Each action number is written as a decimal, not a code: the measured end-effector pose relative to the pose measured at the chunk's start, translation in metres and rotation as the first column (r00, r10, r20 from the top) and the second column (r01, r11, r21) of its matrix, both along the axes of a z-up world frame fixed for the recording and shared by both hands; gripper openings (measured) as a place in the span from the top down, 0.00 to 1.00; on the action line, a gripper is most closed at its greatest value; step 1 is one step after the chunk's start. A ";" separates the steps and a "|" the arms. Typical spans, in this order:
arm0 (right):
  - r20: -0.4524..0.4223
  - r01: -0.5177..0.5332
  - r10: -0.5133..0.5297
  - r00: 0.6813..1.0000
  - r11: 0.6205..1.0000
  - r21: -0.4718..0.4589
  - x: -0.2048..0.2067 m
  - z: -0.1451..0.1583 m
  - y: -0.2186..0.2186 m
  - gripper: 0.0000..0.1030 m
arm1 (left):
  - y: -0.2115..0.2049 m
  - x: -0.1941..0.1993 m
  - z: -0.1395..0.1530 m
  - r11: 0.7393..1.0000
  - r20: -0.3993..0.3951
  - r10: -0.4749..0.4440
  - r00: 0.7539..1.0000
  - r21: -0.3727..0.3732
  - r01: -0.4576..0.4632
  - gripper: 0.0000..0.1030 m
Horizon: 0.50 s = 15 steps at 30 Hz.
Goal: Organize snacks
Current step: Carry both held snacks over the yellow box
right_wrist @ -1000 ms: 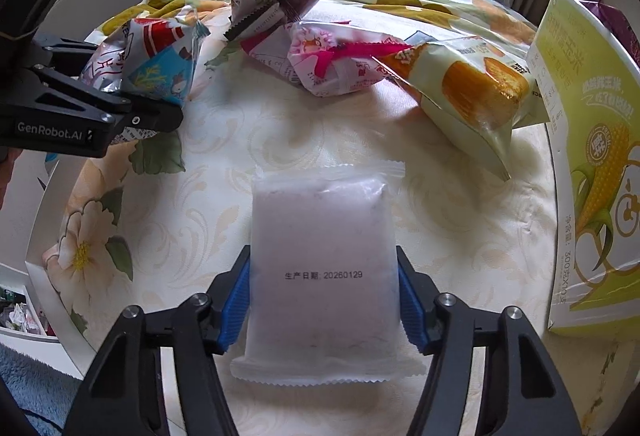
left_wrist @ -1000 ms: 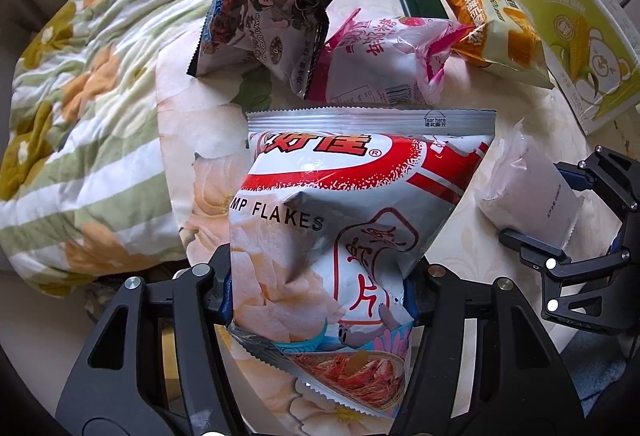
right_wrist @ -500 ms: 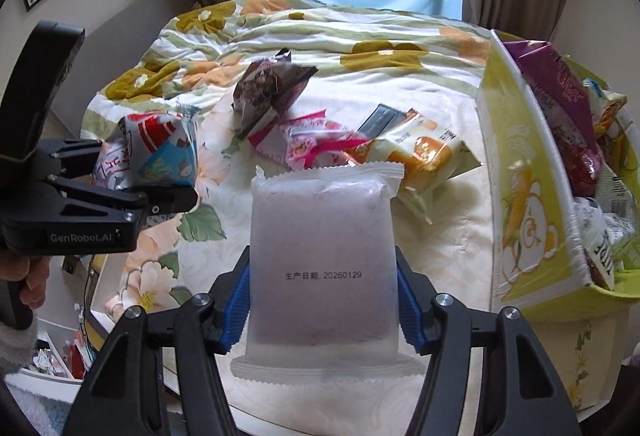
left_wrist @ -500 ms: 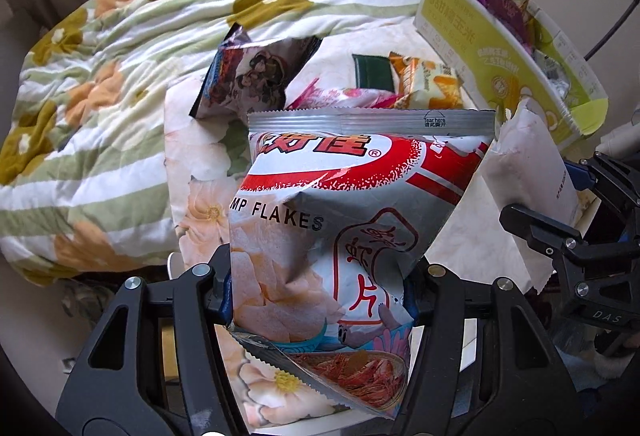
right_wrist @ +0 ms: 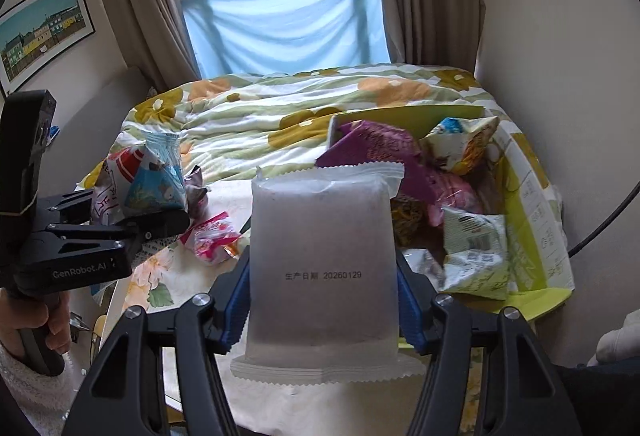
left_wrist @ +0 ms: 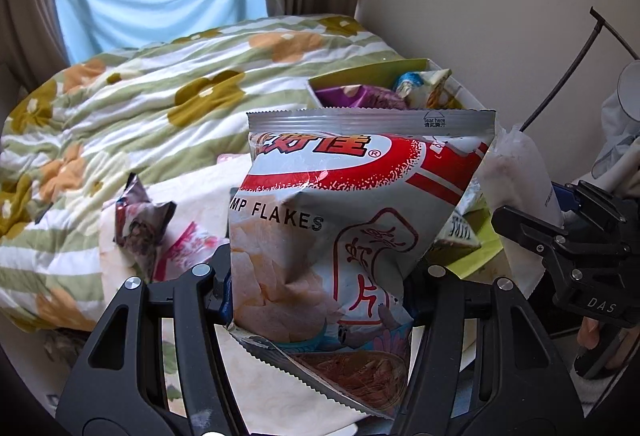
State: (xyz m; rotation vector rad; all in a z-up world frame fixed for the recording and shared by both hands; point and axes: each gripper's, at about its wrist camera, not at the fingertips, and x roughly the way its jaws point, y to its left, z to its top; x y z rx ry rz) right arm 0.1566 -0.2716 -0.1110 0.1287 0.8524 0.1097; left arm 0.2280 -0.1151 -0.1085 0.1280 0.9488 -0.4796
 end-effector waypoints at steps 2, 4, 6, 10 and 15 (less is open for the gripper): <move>0.008 0.018 -0.018 1.000 1.000 0.000 0.001 0.004 -0.027 0.44 | -0.033 0.006 -0.001 1.000 0.000 -0.005 1.000 0.008 0.005 0.46; 0.009 0.028 -0.028 1.000 1.000 0.009 0.002 0.006 -0.054 0.44 | -0.065 0.012 -0.006 1.000 -0.006 -0.013 1.000 0.016 0.013 0.46; 0.011 0.033 -0.033 0.999 0.999 0.015 0.005 0.007 -0.079 0.44 | -0.095 0.016 -0.016 0.999 -0.015 -0.019 1.000 0.032 0.019 0.46; 0.013 0.027 -0.027 1.000 0.999 0.017 0.010 0.006 -0.120 0.44 | -0.144 0.023 -0.039 0.996 -0.033 -0.009 0.999 0.085 0.012 0.46; -0.006 0.011 -0.011 1.000 1.000 0.029 0.015 0.000 -0.159 0.44 | -0.178 0.028 -0.062 0.988 -0.047 0.039 0.998 0.149 -0.032 0.21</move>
